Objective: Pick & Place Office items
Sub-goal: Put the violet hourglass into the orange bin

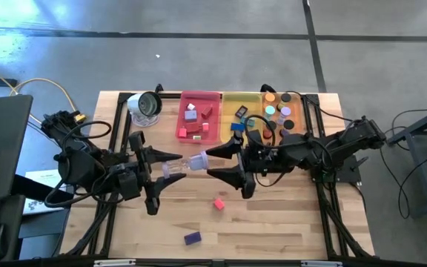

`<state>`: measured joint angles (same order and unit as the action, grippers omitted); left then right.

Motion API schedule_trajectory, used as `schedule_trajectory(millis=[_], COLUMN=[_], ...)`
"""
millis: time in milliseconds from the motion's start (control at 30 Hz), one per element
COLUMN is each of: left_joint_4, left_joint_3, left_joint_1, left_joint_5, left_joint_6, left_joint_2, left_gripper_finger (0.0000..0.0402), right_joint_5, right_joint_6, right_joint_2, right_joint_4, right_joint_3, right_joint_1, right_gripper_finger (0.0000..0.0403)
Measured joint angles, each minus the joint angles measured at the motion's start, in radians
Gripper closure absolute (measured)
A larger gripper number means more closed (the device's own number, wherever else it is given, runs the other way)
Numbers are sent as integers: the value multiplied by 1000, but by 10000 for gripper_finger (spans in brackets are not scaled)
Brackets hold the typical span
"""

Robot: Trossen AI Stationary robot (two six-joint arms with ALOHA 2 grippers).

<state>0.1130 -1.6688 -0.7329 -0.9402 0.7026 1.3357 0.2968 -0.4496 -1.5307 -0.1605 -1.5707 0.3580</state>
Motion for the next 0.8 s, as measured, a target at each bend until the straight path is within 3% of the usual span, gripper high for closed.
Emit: schedule_trajectory(millis=[333, 800], left_joint_4=[22, 38], left_joint_3=[0, 0], left_joint_1=[0, 0], left_joint_5=[-4, 0], left_joint_6=[-15, -19], left_joint_2=[0, 0], left_gripper_finger=[225, 225], right_joint_5=[9, 53], right_joint_6=[12, -17], right_joint_2=[0, 0], right_joint_4=[0, 0], right_joint_3=[0, 0], right_joint_1=[-1, -1], right_gripper_finger=[103, 5])
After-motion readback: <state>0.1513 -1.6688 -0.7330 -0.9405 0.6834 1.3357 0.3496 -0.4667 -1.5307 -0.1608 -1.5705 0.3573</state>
